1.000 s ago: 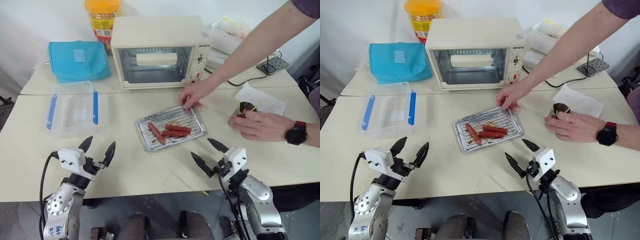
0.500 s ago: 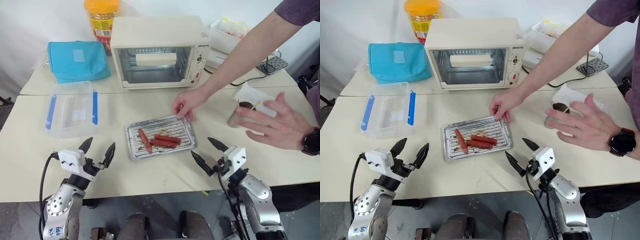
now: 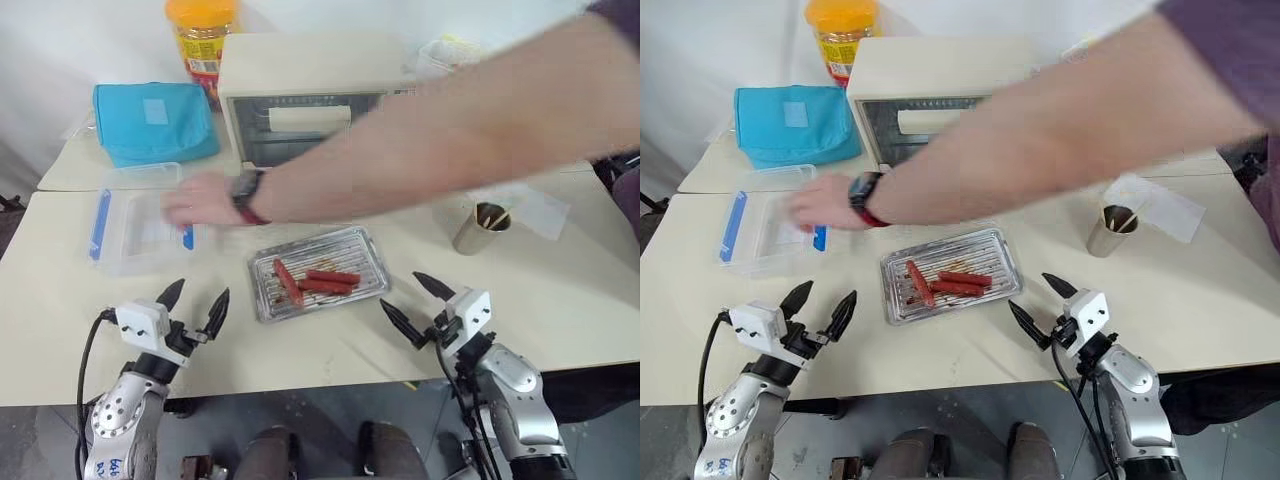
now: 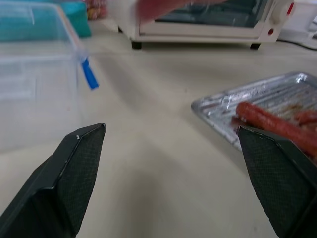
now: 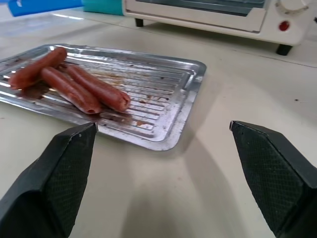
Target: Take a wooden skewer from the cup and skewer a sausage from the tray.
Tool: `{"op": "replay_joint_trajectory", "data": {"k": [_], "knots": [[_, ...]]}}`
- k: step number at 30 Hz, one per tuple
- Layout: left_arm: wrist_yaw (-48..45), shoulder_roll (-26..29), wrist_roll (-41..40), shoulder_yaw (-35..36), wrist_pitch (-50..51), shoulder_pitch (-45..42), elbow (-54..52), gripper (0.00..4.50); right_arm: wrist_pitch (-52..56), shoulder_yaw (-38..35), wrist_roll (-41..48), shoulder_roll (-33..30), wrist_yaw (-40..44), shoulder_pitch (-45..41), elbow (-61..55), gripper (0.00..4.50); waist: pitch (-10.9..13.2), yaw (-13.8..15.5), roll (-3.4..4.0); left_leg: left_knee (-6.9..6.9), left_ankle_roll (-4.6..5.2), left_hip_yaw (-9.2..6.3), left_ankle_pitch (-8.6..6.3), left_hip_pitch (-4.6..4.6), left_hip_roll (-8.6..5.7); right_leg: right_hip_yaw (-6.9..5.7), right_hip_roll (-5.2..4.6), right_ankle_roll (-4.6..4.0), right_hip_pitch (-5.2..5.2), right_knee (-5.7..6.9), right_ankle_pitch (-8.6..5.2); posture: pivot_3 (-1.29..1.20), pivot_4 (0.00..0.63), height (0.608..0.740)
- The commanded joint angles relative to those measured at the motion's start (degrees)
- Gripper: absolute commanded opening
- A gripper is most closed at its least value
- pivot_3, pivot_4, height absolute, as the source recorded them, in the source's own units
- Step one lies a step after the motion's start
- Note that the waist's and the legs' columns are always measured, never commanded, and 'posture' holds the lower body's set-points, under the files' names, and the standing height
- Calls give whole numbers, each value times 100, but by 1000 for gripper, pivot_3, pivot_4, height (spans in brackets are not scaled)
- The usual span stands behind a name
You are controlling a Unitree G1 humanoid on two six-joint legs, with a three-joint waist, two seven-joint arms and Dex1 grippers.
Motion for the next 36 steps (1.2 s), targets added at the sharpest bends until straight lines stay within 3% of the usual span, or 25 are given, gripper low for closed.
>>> {"op": "replay_joint_trajectory", "data": {"k": [1, 20, 36], "knots": [[-63, 80, -174, 251, -79, 139, -359, 4500, 5, -100, 192, -129, 182, 78, -191, 4467, 0, 3, 0, 0, 0, 0, 0, 0, 0, 1, 0, 0, 0, 0, 0, 0, 150, 740], [19, -151, -245, 181, -89, 360, -668, 4500, -125, -13, 107, -41, 229, -307, 206, 4467, 0, 0, 0, 0, 0, 0, 0, 0, -1, 2, -1, 0, 1, -2, 0, 0, 150, 740], [-239, 123, -467, 310, 31, 610, -844, 4500, -48, -17, 233, -66, 348, -156, -9, 4467, 0, 3, 0, 0, 0, -1, 0, -1, 0, 2, -1, 0, 1, -3, 0, 0, 150, 740]]}}
